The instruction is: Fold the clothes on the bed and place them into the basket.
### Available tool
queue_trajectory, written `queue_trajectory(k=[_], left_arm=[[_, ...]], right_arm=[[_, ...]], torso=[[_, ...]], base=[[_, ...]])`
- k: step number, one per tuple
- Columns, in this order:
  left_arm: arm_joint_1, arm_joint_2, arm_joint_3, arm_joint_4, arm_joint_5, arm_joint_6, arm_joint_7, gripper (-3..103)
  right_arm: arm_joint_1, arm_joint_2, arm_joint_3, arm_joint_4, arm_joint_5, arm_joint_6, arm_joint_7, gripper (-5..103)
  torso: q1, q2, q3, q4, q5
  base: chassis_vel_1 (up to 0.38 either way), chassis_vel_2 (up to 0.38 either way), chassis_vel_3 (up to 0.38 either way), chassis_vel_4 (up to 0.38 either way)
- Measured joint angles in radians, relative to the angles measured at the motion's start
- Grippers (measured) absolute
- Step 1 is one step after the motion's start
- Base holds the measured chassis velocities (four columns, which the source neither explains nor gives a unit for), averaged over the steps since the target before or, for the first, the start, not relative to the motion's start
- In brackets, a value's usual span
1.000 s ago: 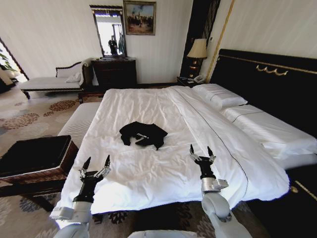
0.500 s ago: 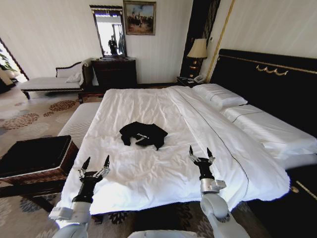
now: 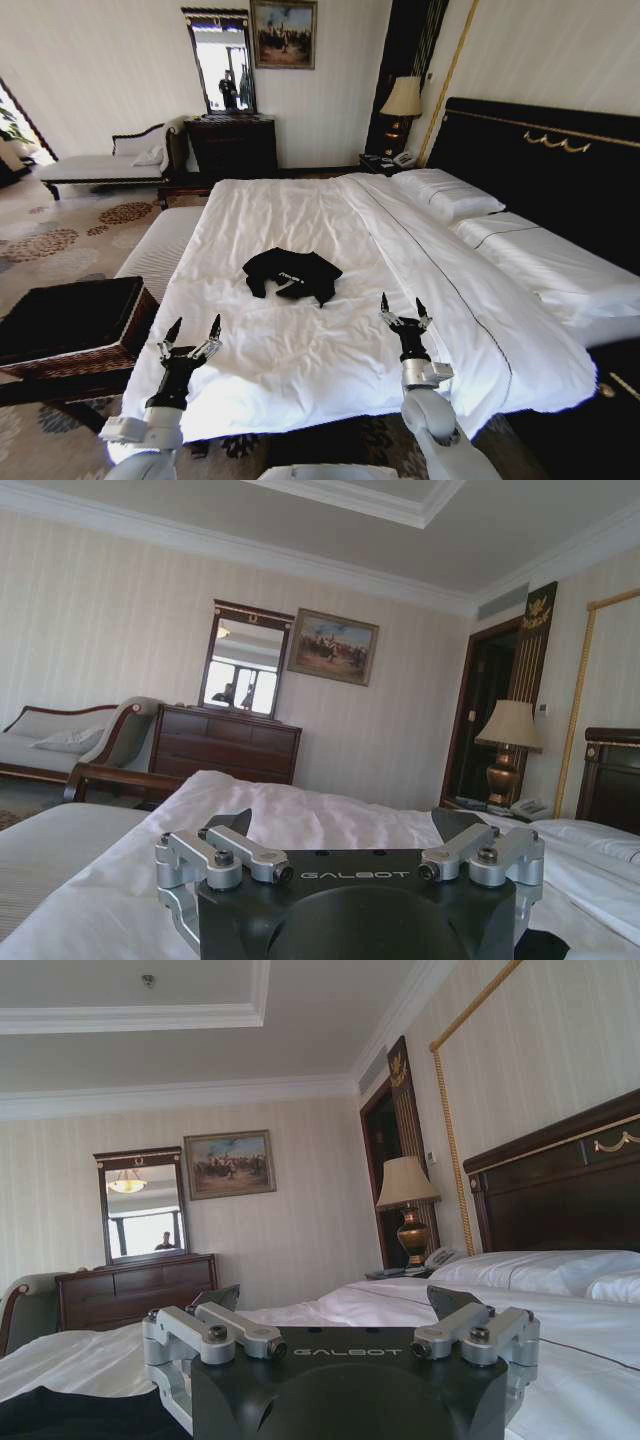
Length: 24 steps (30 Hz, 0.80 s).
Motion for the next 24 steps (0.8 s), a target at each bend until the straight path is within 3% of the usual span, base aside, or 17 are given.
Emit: queue_trajectory(k=[7,24], left_arm=[[-0.003,-0.010,-0.004,0.063,0.085,-0.020,0.003,100],[-0.015,-0.021,0.001,0.088,0.064,-0.023,0.001,100]], right_arm=[[0.009,0.001,-0.008,-0.025,-0.015,0.000,0.002,100],[0.031,0.010,-0.032,-0.052,-0.015,0.024,0.008,100]], torso=[[0.000,0.000,0.000,0.0000,-0.0001],[0.001,0.000,0.000,0.0002,0.0000]], base=[[0.000,0.000,0.000,0.000],[-0.035,0.050,0.046,-0.041]])
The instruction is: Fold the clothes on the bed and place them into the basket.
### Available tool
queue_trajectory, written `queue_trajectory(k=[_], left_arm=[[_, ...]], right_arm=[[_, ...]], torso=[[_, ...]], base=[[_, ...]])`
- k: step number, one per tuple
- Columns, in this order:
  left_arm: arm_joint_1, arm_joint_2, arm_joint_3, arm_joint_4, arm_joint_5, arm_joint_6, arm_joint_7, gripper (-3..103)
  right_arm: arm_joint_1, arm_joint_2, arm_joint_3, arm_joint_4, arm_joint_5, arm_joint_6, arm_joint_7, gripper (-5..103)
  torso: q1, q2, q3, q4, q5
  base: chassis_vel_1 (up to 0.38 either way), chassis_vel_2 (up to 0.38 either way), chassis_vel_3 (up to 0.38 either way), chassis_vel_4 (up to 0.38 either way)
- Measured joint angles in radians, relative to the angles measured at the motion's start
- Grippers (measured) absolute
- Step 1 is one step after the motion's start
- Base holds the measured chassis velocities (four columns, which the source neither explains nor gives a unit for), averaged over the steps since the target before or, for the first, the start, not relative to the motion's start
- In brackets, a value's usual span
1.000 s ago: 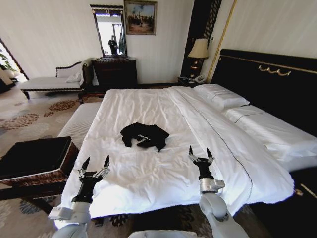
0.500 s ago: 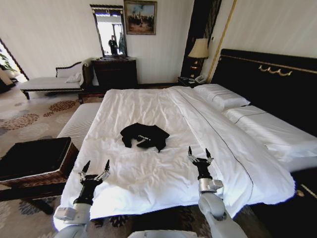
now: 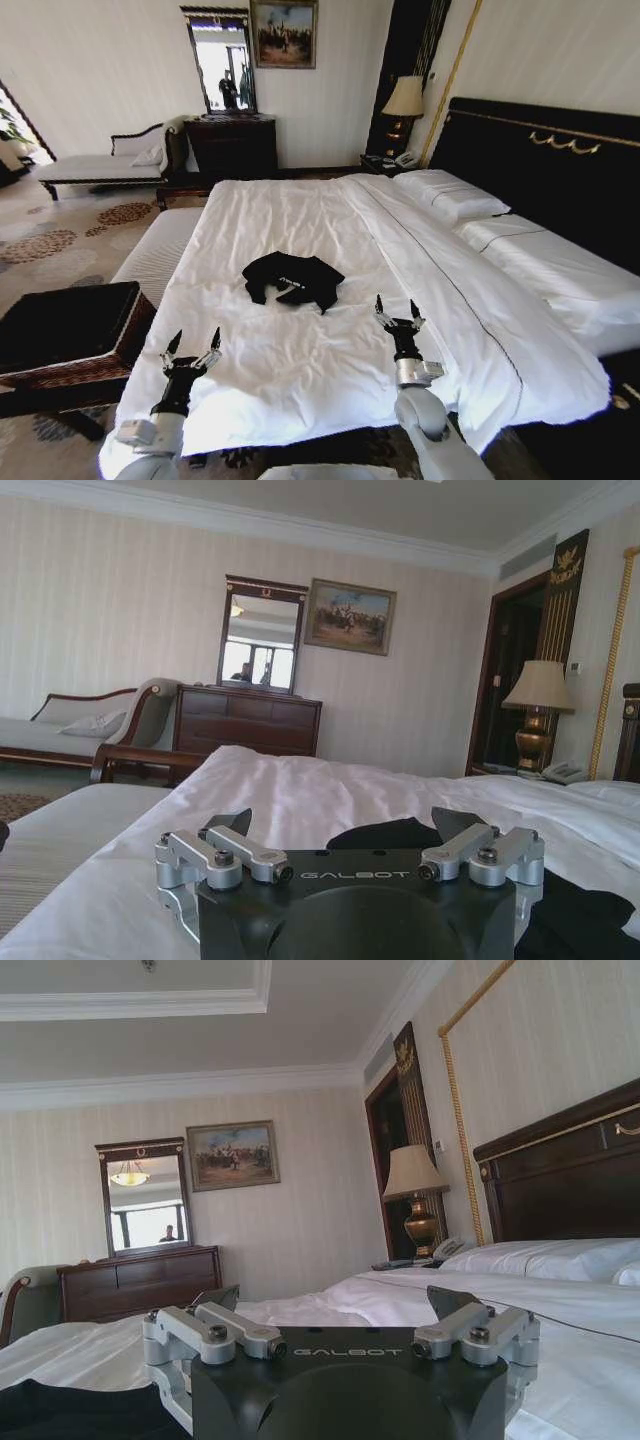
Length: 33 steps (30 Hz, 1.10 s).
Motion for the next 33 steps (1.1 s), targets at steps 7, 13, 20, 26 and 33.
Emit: queue_trajectory(k=[7,13,20,26,33], left_arm=[[-0.007,0.000,0.002,0.011,-0.001,0.001,-0.006,100],[-0.057,0.021,0.001,0.040,-0.043,0.027,-0.040,100],[-0.257,0.214,0.019,0.139,-0.342,0.222,-0.145,100],[-0.427,0.320,0.060,0.260,-0.567,0.383,-0.212,100],[-0.641,0.368,0.128,0.466,-0.658,0.421,-0.187,100]], right_arm=[[0.000,0.003,0.004,-0.011,-0.008,0.008,0.003,100],[0.011,0.008,0.002,-0.025,-0.023,0.023,0.008,100],[0.041,0.018,-0.019,-0.051,-0.027,0.031,0.026,100],[0.056,0.030,-0.031,-0.092,-0.037,0.033,0.036,100],[0.105,0.027,-0.086,-0.159,-0.038,0.032,0.045,100]], torso=[[-0.001,0.000,0.000,-0.0001,0.0000],[-0.001,0.000,0.000,0.0001,-0.0001],[-0.001,0.000,0.000,-0.0003,-0.0003],[-0.001,0.000,0.000,-0.0001,-0.0003],[-0.001,0.000,0.000,0.0005,0.0001]], base=[[0.000,0.000,0.000,0.000],[0.000,0.000,0.000,0.000],[0.000,0.000,0.000,0.000],[0.000,0.000,0.000,0.000],[0.000,0.000,0.000,0.000]])
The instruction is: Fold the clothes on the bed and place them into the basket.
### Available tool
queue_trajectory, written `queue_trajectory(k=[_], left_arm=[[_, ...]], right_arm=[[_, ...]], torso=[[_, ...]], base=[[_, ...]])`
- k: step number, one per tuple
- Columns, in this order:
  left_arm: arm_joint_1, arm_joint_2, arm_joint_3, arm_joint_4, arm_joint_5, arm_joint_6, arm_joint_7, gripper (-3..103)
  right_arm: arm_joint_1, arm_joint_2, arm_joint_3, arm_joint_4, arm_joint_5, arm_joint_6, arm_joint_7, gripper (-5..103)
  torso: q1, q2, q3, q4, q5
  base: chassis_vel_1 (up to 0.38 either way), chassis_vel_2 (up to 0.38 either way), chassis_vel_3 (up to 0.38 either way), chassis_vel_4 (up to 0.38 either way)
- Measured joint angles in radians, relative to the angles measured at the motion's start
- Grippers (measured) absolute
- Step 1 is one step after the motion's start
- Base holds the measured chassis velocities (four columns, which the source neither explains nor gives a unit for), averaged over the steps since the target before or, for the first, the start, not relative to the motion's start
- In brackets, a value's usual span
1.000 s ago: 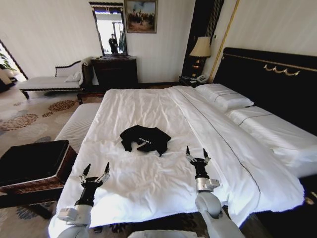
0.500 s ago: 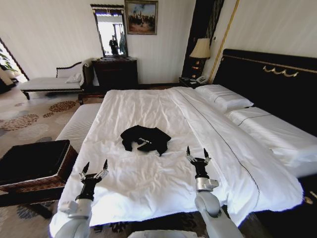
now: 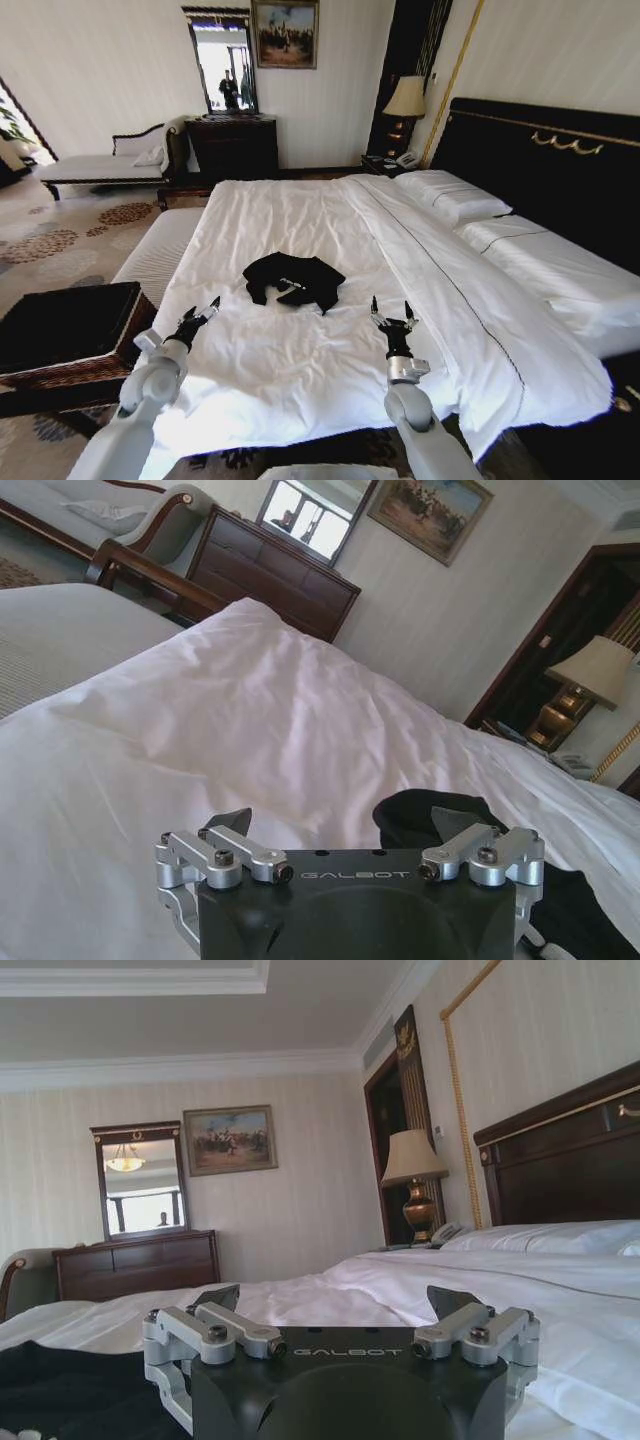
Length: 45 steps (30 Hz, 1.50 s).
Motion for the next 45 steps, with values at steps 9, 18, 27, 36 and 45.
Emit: queue_trajectory(k=[9,18,27,36,45], left_arm=[[-0.312,-0.023,0.182,0.293,0.005,0.011,0.012,100],[-0.541,-0.147,0.280,0.568,0.089,0.015,0.004,100],[-0.593,-0.211,0.281,0.668,0.139,-0.004,0.036,100],[-0.634,-0.249,0.276,0.725,0.147,-0.015,0.059,92],[-0.633,-0.236,0.283,0.725,0.145,-0.016,0.066,53]], right_arm=[[0.016,-0.007,-0.027,-0.064,0.051,0.002,0.018,100],[0.015,-0.012,-0.015,-0.077,0.073,0.009,0.027,100],[0.017,-0.027,-0.010,-0.086,0.080,0.010,0.027,100],[0.029,-0.029,-0.013,-0.101,0.080,0.011,0.030,100],[0.031,-0.028,-0.014,-0.106,0.079,0.011,0.032,100]], torso=[[0.000,0.000,0.000,-0.0009,-0.0002],[0.000,0.000,0.000,-0.0009,-0.0001],[0.000,0.000,0.000,-0.0006,-0.0001],[0.000,0.000,0.000,-0.0007,0.0000],[0.000,0.000,0.000,-0.0006,-0.0001]], base=[[0.000,0.000,0.000,0.000],[0.000,0.000,0.000,0.000],[0.000,0.000,0.000,0.000],[0.000,0.000,0.000,0.000],[0.000,0.000,0.000,0.000]])
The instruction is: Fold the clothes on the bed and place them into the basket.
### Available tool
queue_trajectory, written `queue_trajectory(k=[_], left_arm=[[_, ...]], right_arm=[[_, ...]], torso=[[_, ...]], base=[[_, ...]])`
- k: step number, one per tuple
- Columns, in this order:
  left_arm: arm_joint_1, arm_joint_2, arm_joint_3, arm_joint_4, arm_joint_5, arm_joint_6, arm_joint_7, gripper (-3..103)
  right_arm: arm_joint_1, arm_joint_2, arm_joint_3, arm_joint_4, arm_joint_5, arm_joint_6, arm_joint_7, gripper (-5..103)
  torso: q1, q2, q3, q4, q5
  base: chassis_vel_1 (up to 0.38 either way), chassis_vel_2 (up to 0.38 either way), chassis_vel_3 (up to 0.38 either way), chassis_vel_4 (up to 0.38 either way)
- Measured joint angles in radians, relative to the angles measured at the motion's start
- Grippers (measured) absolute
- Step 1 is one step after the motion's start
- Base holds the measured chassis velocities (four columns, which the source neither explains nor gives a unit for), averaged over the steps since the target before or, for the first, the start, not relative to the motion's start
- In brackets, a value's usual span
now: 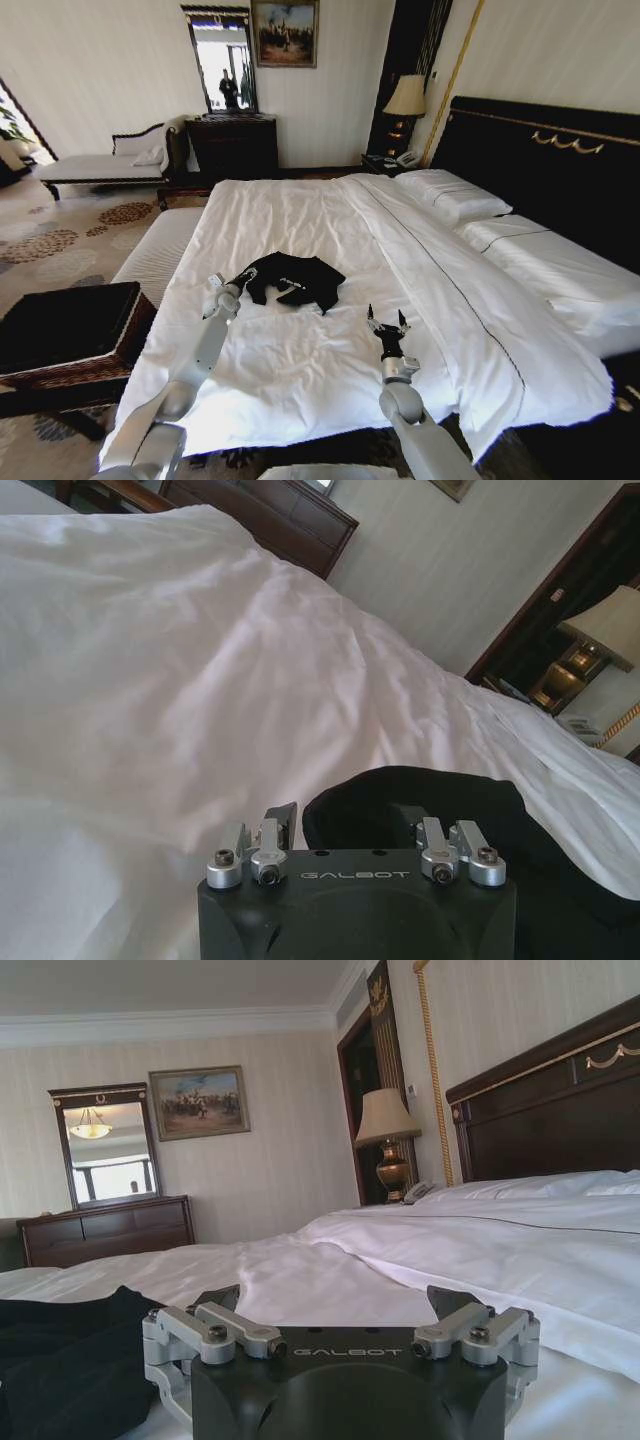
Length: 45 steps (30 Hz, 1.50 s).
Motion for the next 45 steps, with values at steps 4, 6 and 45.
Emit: queue_trajectory(k=[4,6,45], left_arm=[[0.004,0.004,0.003,-0.004,0.000,0.000,0.004,42],[0.005,0.007,0.005,-0.007,-0.001,0.000,0.006,37],[0.400,0.238,-0.155,-0.566,-0.115,0.006,0.002,1]], right_arm=[[-0.002,-0.002,0.002,0.000,0.000,0.000,0.002,100],[-0.003,-0.004,0.005,0.000,0.000,0.000,0.006,100],[0.585,-0.240,-0.453,-0.269,0.750,-0.196,-0.249,100]], torso=[[0.000,0.000,0.000,0.0000,0.0000],[0.000,0.000,0.000,0.0000,-0.0001],[0.000,0.000,0.000,0.0002,-0.0001]], base=[[0.000,0.000,0.000,0.000],[0.000,0.000,0.000,0.000],[0.000,0.000,0.000,0.000]])
